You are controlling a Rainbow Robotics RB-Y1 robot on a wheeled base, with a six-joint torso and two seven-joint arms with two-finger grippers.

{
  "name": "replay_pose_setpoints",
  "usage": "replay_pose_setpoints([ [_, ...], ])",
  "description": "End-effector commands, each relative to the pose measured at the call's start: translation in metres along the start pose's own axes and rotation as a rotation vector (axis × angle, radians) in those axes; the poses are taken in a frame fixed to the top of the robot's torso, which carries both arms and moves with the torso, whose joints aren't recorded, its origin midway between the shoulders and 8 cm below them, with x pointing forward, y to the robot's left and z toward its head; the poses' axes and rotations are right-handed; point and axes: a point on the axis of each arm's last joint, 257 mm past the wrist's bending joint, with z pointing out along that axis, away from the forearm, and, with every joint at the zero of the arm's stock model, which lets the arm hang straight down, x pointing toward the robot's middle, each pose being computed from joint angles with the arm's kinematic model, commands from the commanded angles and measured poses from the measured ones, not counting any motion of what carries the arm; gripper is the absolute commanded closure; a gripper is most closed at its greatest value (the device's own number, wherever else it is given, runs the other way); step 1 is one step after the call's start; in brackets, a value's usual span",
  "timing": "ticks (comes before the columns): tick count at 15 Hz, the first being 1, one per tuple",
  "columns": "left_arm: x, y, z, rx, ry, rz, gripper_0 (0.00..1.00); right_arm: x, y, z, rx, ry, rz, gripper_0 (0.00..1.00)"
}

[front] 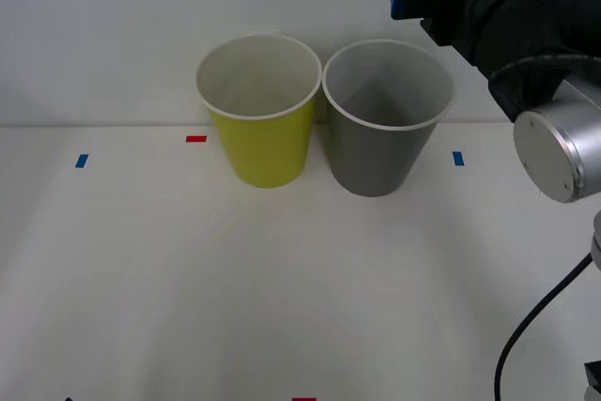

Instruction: Put cans in the gray bin and PET bottles in the light green bin.

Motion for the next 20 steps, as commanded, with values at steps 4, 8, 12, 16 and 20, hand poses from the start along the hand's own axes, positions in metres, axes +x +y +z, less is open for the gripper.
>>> replay_pose_setpoints([
  [4, 0.0, 0.0, 0.0, 0.0, 0.0, 0.0, 0.0, 0.035, -0.025, -0.079, 0.039, -0.02, 0.029, 0.0],
  [8, 0.0, 0.0, 0.0, 0.0, 0.0, 0.0, 0.0, 0.051, -0.035, -0.102, 0.042, -0.089, 0.034, 0.0],
  [12, 0.0, 0.0, 0.0, 0.0, 0.0, 0.0, 0.0, 0.067, -0.041, -0.128, 0.034, -0.142, 0.006, 0.0],
  [16, 0.0, 0.0, 0.0, 0.0, 0.0, 0.0, 0.0, 0.086, -0.043, -0.158, 0.022, -0.175, 0.016, 0.0],
  [20, 0.0, 0.0, 0.0, 0.0, 0.0, 0.0, 0.0, 0.125, -0.06, -0.182, 0.019, -0.228, -0.008, 0.0],
])
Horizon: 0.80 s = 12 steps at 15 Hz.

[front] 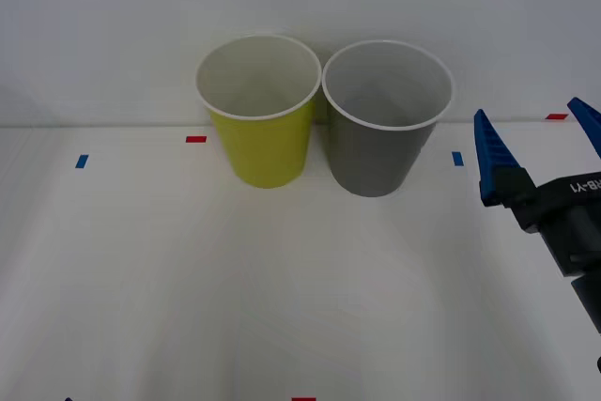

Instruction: Put cans in the gray bin and PET bottles in the light green bin.

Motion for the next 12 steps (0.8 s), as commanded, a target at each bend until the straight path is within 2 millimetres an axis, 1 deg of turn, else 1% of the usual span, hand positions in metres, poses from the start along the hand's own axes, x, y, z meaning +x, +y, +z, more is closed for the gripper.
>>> replay_pose_setpoints([
  [1, 0.0, 0.0, 0.0, 0.0, 0.0, 0.0, 0.0, 0.042, -0.021, -0.037, 0.013, 0.005, -0.029, 0.0],
  [4, 0.0, 0.0, 0.0, 0.0, 0.0, 0.0, 0.0, 0.055, -0.038, -0.07, 0.04, 0.037, -0.074, 0.0],
  [6, 0.0, 0.0, 0.0, 0.0, 0.0, 0.0, 0.0, 0.059, -0.048, -0.088, 0.066, 0.061, -0.106, 0.0],
  [8, 0.0, 0.0, 0.0, 0.0, 0.0, 0.0, 0.0, 0.061, -0.054, -0.101, 0.084, 0.079, -0.12, 0.0],
  [10, 0.0, 0.0, 0.0, 0.0, 0.0, 0.0, 0.0, 0.073, -0.066, -0.123, 0.105, 0.058, -0.129, 0.0],
  [12, 0.0, 0.0, 0.0, 0.0, 0.0, 0.0, 0.0, 0.087, -0.074, -0.144, 0.112, 0.059, -0.139, 0.0],
])
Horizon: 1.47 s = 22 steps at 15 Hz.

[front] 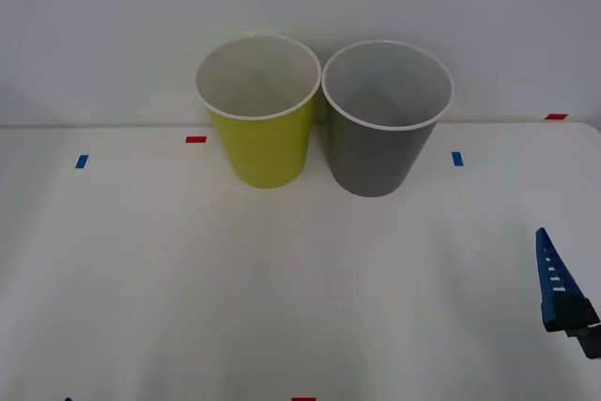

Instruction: Put cans in the gray bin and PET bottles in the light green bin.

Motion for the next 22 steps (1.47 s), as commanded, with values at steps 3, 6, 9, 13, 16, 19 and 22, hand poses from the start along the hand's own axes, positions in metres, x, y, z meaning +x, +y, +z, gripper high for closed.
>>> replay_pose_setpoints([
  [3, 0.0, 0.0, 0.0, 0.0, 0.0, 0.0, 0.0, 0.049, -0.023, -0.062, 0.047, 0.07, -0.034, 0.0],
  [6, 0.0, 0.0, 0.0, 0.0, 0.0, 0.0, 0.0, 0.076, -0.026, -0.088, 0.066, 0.159, -0.026, 0.0],
  [9, 0.0, 0.0, 0.0, 0.0, 0.0, 0.0, 0.0, 0.088, -0.019, -0.105, 0.073, 0.21, 0.009, 0.0],
  [13, 0.0, 0.0, 0.0, 0.0, 0.0, 0.0, 0.0, 0.095, -0.012, -0.12, 0.087, 0.248, 0.065, 0.0],
  [16, 0.0, 0.0, 0.0, 0.0, 0.0, 0.0, 0.0, 0.1, -0.005, -0.129, 0.084, 0.274, 0.101, 0.0],
  [19, 0.0, 0.0, 0.0, 0.0, 0.0, 0.0, 0.0, 0.101, -0.003, -0.132, 0.078, 0.284, 0.106, 0.0],
  [22, 0.0, 0.0, 0.0, 0.0, 0.0, 0.0, 0.0, 0.101, -0.003, -0.132, 0.081, 0.283, 0.119, 0.0],
])
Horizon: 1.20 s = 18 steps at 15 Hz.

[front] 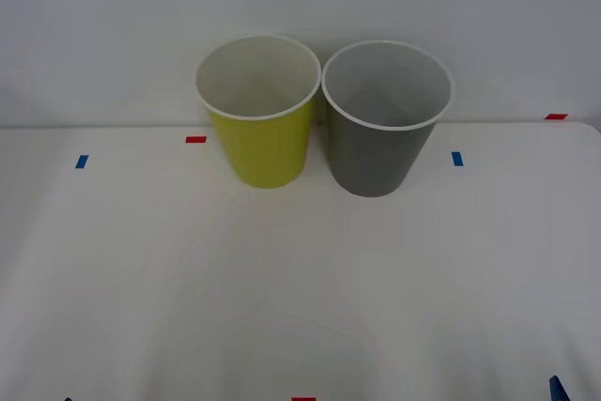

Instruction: Put cans in the gray bin and PET bottles in the light green bin.

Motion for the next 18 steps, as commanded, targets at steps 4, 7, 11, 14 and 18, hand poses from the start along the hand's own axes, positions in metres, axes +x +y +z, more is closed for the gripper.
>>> replay_pose_setpoints([
  [4, 0.0, 0.0, 0.0, 0.0, 0.0, 0.0, 0.0, 0.0001, -0.0007, -0.0001, 0.002, 0.001, 0.009, 0.0],
  [7, 0.0, 0.0, 0.0, 0.0, 0.0, 0.0, 0.0, 0.0001, -0.0007, -0.0001, 0.002, 0.001, 0.009, 0.0],
  [11, 0.0, 0.0, 0.0, 0.0, 0.0, 0.0, 0.0, 0.0001, -0.0007, -0.0001, 0.002, 0.001, 0.009, 0.0],
  [14, 0.0, 0.0, 0.0, 0.0, 0.0, 0.0, 0.0, 0.0001, -0.0007, -0.0001, 0.002, 0.001, 0.009, 0.0],
  [18, 0.0, 0.0, 0.0, 0.0, 0.0, 0.0, 0.0, 0.0001, -0.0007, -0.0001, 0.002, 0.001, 0.009, 0.0],
])
